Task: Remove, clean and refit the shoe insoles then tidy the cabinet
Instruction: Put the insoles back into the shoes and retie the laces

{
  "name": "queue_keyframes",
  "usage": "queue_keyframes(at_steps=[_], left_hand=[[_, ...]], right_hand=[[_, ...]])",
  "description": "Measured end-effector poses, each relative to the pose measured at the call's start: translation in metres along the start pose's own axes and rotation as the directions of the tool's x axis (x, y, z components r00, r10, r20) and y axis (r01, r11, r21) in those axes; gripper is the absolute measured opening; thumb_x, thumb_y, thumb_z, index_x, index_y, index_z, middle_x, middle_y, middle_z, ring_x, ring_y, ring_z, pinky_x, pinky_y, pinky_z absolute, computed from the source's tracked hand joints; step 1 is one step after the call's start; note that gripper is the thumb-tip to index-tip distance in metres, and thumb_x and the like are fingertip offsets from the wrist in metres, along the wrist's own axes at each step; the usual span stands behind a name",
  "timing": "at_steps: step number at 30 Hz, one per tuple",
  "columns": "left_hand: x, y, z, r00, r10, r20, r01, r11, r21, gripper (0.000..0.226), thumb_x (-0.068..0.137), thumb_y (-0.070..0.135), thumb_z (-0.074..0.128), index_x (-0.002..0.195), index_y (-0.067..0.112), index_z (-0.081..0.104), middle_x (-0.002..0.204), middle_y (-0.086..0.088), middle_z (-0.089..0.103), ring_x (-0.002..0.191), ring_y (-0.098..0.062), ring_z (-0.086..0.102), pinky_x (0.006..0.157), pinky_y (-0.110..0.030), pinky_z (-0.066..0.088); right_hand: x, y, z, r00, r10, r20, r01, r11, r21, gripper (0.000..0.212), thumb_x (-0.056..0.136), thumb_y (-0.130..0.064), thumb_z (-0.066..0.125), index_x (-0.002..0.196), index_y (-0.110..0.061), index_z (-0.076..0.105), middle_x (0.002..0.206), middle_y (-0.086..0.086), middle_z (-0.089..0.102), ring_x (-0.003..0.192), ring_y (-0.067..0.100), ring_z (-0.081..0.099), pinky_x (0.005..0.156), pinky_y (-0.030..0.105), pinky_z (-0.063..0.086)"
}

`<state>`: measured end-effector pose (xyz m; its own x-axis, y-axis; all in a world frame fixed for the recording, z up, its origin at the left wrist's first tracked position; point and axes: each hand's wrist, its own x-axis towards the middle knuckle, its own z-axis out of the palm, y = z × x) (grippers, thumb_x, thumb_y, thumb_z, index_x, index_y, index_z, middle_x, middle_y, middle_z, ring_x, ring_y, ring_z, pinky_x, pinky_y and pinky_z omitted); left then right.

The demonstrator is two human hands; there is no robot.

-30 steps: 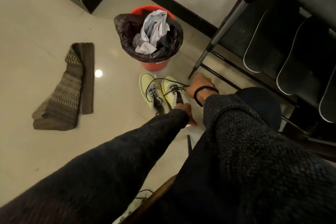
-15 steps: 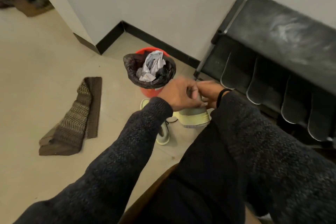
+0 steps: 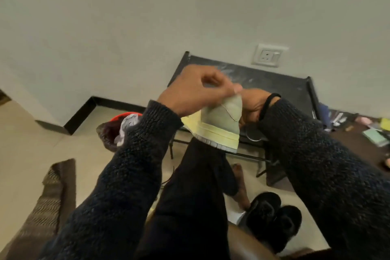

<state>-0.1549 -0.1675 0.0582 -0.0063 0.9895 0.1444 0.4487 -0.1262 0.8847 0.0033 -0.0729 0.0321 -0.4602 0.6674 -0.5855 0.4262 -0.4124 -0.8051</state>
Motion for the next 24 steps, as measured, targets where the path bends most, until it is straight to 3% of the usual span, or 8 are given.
queue_keyframes(at_steps=[2, 4, 6, 9, 12, 14, 18, 24], left_hand=[[0.008, 0.010, 0.016, 0.983, -0.023, -0.181, 0.018, 0.999, -0.031, 0.024, 0.084, 0.048, 0.077, 0.086, 0.024, 0.076, 0.087, 0.009, 0.074, 0.079, -0.004, 0.067, 0.084, -0.033, 0.059], [0.017, 0.019, 0.040, 0.971, -0.069, -0.228, 0.076, 0.997, 0.025, 0.022, 0.083, 0.050, 0.077, 0.083, 0.028, 0.075, 0.090, 0.006, 0.072, 0.085, -0.004, 0.061, 0.090, -0.036, 0.056], [0.025, 0.032, 0.068, 0.986, -0.122, -0.113, 0.128, 0.991, 0.041, 0.026, 0.082, 0.054, 0.076, 0.089, 0.029, 0.075, 0.104, 0.006, 0.072, 0.101, -0.006, 0.060, 0.098, -0.036, 0.051], [0.038, 0.051, 0.111, 0.990, -0.132, 0.042, 0.132, 0.991, 0.001, 0.037, 0.082, 0.063, 0.071, 0.093, 0.028, 0.077, 0.107, 0.009, 0.071, 0.107, -0.010, 0.063, 0.098, -0.036, 0.052], [0.053, 0.072, 0.159, 0.989, -0.109, 0.100, 0.115, 0.992, -0.057, 0.047, 0.076, 0.071, 0.071, 0.088, 0.027, 0.079, 0.096, 0.010, 0.073, 0.099, -0.013, 0.067, 0.094, -0.042, 0.057], [0.062, 0.087, 0.194, 0.986, -0.095, 0.139, 0.108, 0.990, -0.086, 0.052, 0.069, 0.077, 0.071, 0.087, 0.029, 0.078, 0.103, 0.007, 0.074, 0.101, -0.016, 0.068, 0.091, -0.044, 0.059], [0.078, 0.112, 0.270, 0.971, -0.045, 0.237, 0.062, 0.996, -0.066, 0.069, 0.054, 0.089, 0.069, 0.093, 0.032, 0.074, 0.113, 0.004, 0.071, 0.100, -0.018, 0.070, 0.089, -0.044, 0.059], [0.096, 0.117, 0.369, 0.904, 0.028, 0.427, -0.023, 1.000, -0.016, 0.053, 0.078, 0.070, 0.070, 0.118, 0.035, 0.066, 0.114, 0.009, 0.066, 0.108, -0.014, 0.062, 0.097, -0.039, 0.053]], right_hand=[[-0.021, 0.006, -0.024, 0.998, -0.026, -0.064, 0.031, 0.997, 0.071, 0.019, 0.100, -0.014, 0.056, 0.107, 0.000, 0.067, 0.082, 0.011, 0.071, 0.073, 0.026, 0.066, 0.071, 0.046, 0.056], [-0.048, 0.012, -0.049, 0.988, -0.066, -0.142, 0.077, 0.994, 0.072, 0.028, 0.098, -0.013, 0.060, 0.121, 0.002, 0.065, 0.088, 0.014, 0.069, 0.074, 0.026, 0.066, 0.072, 0.045, 0.056], [-0.074, 0.018, -0.075, 0.974, -0.106, -0.202, 0.121, 0.991, 0.062, 0.034, 0.095, -0.012, 0.064, 0.125, 0.005, 0.064, 0.092, 0.016, 0.068, 0.073, 0.026, 0.066, 0.067, 0.042, 0.059], [-0.110, 0.030, -0.110, 0.952, -0.138, -0.274, 0.162, 0.984, 0.069, 0.032, 0.095, -0.010, 0.064, 0.123, 0.005, 0.064, 0.101, 0.020, 0.066, 0.085, 0.029, 0.063, 0.087, 0.048, 0.053], [-0.142, 0.048, -0.150, 0.902, -0.173, -0.396, 0.225, 0.970, 0.089, 0.014, 0.093, -0.004, 0.066, 0.106, 0.000, 0.068, 0.089, 0.015, 0.070, 0.070, 0.022, 0.068, 0.068, 0.036, 0.059], [-0.161, 0.065, -0.178, 0.854, -0.178, -0.490, 0.243, 0.967, 0.072, 0.025, 0.089, -0.004, 0.072, 0.113, -0.002, 0.069, 0.097, 0.017, 0.074, 0.075, 0.024, 0.072, 0.065, 0.037, 0.061], [-0.190, 0.106, -0.225, 0.735, -0.167, -0.657, 0.249, 0.968, 0.032, 0.033, 0.082, -0.010, 0.081, 0.113, -0.013, 0.070, 0.107, 0.015, 0.075, 0.097, 0.030, 0.072, 0.087, 0.054, 0.059], [-0.196, 0.180, -0.278, 0.525, -0.161, -0.836, 0.340, 0.940, 0.033, 0.039, 0.078, -0.001, 0.079, 0.109, -0.024, 0.070, 0.105, 0.005, 0.075, 0.095, 0.018, 0.072, 0.086, 0.039, 0.061]])
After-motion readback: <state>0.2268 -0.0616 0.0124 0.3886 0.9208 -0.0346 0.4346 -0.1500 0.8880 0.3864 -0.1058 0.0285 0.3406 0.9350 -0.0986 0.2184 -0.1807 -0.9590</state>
